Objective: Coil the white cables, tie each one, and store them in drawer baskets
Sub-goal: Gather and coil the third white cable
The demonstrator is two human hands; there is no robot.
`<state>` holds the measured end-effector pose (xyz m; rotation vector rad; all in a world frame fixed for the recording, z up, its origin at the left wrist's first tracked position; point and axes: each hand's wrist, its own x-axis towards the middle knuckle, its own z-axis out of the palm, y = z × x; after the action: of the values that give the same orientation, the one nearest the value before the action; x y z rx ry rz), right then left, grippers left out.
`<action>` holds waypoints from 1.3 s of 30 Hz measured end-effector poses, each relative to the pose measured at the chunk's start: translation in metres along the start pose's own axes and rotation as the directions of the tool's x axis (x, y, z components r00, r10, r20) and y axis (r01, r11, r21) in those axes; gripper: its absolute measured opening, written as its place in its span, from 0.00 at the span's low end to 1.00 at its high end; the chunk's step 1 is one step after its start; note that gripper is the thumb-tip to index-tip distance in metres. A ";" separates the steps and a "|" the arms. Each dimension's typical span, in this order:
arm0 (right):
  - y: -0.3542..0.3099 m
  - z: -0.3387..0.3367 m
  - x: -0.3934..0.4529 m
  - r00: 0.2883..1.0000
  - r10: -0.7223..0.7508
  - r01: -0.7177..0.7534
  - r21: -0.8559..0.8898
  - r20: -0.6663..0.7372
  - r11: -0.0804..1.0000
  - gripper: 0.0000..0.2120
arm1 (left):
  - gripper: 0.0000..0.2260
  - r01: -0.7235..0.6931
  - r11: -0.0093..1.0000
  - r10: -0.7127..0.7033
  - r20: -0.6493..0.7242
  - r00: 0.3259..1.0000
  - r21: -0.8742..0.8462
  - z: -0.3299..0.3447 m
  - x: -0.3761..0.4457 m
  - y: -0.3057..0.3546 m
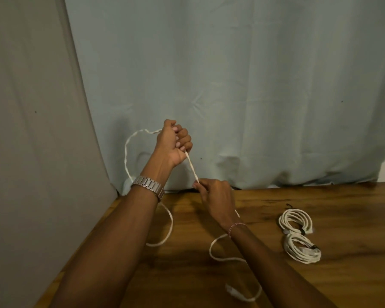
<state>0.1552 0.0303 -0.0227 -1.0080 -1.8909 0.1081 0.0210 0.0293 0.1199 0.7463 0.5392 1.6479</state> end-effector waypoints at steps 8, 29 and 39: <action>-0.005 -0.019 0.013 0.968 0.102 -0.121 0.074 0.229 0.990 0.20 | 0.18 -0.025 0.976 0.012 0.063 0.998 0.216 0.001 -0.011 -0.015; -0.013 -0.022 -0.023 0.996 -0.078 0.078 0.001 -0.044 0.997 0.25 | 0.24 -0.015 0.967 0.043 -0.106 0.993 0.256 -0.008 0.009 0.004; -0.074 -0.051 0.024 0.974 0.060 -0.014 -0.205 0.218 0.979 0.15 | 0.24 -0.112 0.921 0.151 -0.076 0.986 0.372 -0.016 -0.008 -0.034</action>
<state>0.1454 -0.0187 0.0559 -1.2115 -2.1199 0.0532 0.0340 0.0289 0.0834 0.9916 0.9058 1.7384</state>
